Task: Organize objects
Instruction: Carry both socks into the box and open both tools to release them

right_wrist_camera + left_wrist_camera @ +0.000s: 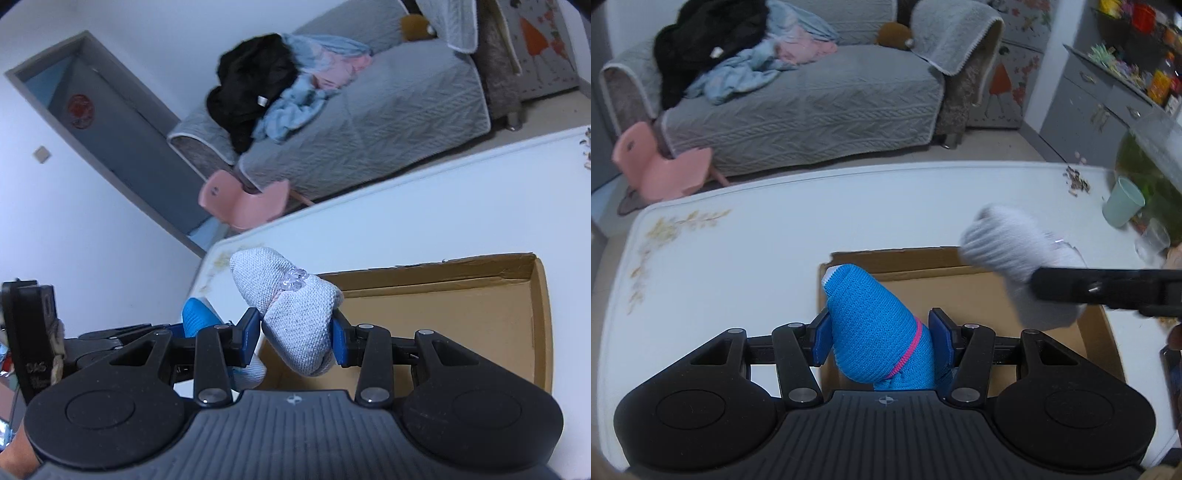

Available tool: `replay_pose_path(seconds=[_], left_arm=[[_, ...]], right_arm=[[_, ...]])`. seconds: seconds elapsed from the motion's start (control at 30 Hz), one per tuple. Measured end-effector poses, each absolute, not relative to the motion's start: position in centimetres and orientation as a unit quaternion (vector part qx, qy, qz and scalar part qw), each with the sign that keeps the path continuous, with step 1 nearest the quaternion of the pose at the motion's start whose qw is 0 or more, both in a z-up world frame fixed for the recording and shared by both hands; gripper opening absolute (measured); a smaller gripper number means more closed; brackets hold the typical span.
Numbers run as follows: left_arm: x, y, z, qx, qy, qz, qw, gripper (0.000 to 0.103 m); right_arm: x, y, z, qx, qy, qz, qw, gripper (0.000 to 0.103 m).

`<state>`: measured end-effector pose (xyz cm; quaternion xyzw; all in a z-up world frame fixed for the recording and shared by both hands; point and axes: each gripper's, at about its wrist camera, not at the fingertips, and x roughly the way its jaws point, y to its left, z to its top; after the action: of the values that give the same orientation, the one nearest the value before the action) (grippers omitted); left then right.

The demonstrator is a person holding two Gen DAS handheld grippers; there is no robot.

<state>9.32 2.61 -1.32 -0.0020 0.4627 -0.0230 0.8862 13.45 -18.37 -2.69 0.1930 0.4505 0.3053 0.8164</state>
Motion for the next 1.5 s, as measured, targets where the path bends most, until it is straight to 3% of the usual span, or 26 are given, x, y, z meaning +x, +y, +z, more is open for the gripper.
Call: replay_pose_path(seconds=[0.37,0.9,1.07,1.2,1.27,1.5], left_arm=[[11.2,1.0,-5.6,0.074,0.468,-0.056,0.879,0.059],[13.1,1.8,-8.3,0.071,0.510,-0.070,0.854,0.061],[13.2,1.6,-8.4,0.078,0.514,-0.065,0.852,0.067],[13.1,1.8,-8.0,0.077,0.509,-0.054,0.856,0.083],[13.0,2.0,-7.7,0.069,0.508,-0.056,0.857,0.084],[12.3,1.5,-7.0,0.073,0.505,-0.073,0.857,0.086]], right_arm=[[13.4,-18.2,-4.0,0.149,0.480,0.293,0.813,0.036],[14.9,-16.6,-7.4,0.132,0.512,0.270,0.805,0.037],[15.3,-16.8,-7.9,0.146,0.519,0.261,0.801,0.038],[15.1,-16.8,-7.7,0.148,0.518,0.267,0.799,0.043],[15.2,-17.0,-7.7,0.155,0.517,0.266,0.799,0.047],[15.0,-17.1,-7.5,0.149,0.515,0.269,0.800,0.048]])
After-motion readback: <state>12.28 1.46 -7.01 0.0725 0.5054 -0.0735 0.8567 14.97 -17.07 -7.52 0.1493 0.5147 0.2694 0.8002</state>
